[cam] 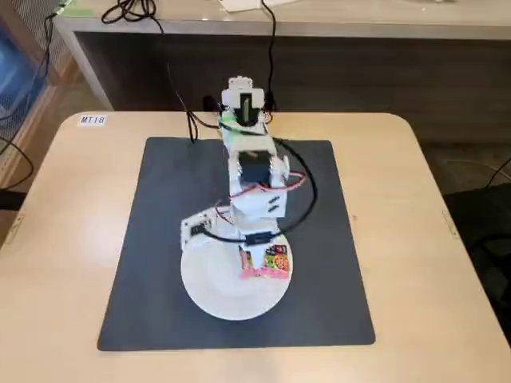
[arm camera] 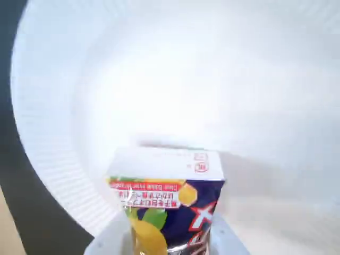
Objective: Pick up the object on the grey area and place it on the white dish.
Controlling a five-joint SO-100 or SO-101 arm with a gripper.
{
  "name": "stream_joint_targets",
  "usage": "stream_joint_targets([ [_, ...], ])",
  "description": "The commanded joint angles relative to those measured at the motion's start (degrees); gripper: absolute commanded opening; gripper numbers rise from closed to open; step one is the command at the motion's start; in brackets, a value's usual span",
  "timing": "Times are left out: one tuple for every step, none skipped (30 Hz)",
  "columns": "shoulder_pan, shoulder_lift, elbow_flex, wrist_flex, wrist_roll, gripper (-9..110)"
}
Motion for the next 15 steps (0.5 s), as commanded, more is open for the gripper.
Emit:
stream_joint_targets([
  [-0.53, 1.41, 4.22, 0.53, -2.2, 15],
  [-0.53, 3.08, 6.33, 0.53, -2.46, 21],
  [-0.7, 4.92, 8.53, 0.53, -2.64, 28],
  [-0.7, 6.68, 10.2, 0.53, -2.29, 31],
  [-0.44, 9.23, 12.48, 0.53, -1.49, 32],
  [-0.26, 12.66, 15.21, 0.53, -1.23, 34],
  [-0.18, 16.61, 17.67, 0.53, -1.05, 34],
  [-0.18, 21.09, 20.13, 0.53, -0.79, 35],
  [-0.18, 25.93, 22.06, 0.53, -0.53, 36],
  [-0.18, 30.5, 23.03, 0.53, -0.35, 36],
  [-0.18, 34.8, 23.12, 0.53, -0.26, 36],
  [-0.26, 39.2, 23.12, 0.44, -0.35, 36],
  [-0.35, 43.59, 22.59, 0.44, -0.53, 34],
  [-0.35, 48.25, 22.41, 0.35, -0.18, 31],
  [-0.26, 52.65, 22.41, 0.26, 0.18, 24],
])
